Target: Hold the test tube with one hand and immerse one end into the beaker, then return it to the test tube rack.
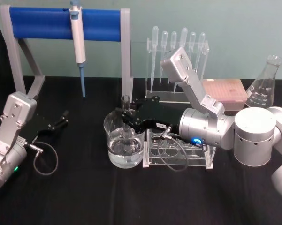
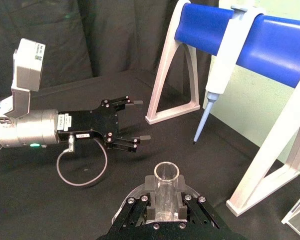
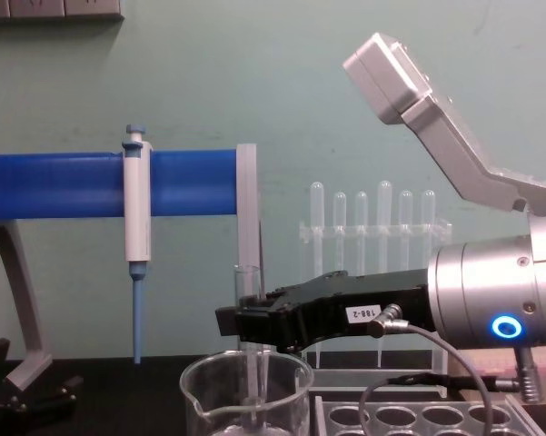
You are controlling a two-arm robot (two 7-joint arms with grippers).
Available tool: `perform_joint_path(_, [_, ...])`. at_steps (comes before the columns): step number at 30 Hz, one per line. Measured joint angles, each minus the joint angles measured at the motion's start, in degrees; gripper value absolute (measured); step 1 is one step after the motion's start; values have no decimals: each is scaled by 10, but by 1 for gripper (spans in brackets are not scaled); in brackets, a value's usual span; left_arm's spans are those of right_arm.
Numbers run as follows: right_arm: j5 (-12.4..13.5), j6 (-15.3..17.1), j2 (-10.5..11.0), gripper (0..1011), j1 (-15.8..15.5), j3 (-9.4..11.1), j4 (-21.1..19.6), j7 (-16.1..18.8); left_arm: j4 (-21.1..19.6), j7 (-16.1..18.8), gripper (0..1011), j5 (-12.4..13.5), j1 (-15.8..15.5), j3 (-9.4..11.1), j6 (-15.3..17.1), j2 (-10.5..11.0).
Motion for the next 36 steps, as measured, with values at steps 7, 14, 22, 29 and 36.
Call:
perform_joint_path(7, [0,0,0,224,0,0,0,0,0,0,1000,0,0,0,0,0])
perform_joint_path(14, [0,0,0,224,0,0,0,0,0,0,1000,0,0,0,0,0])
perform_joint_path(22, [0,0,0,224,0,0,0,0,0,0,1000,0,0,0,0,0])
perform_joint_path(29, [0,0,0,224,0,0,0,0,0,0,1000,0,0,0,0,0])
perform_joint_path(36, [0,0,0,224,0,0,0,0,0,0,1000,0,0,0,0,0])
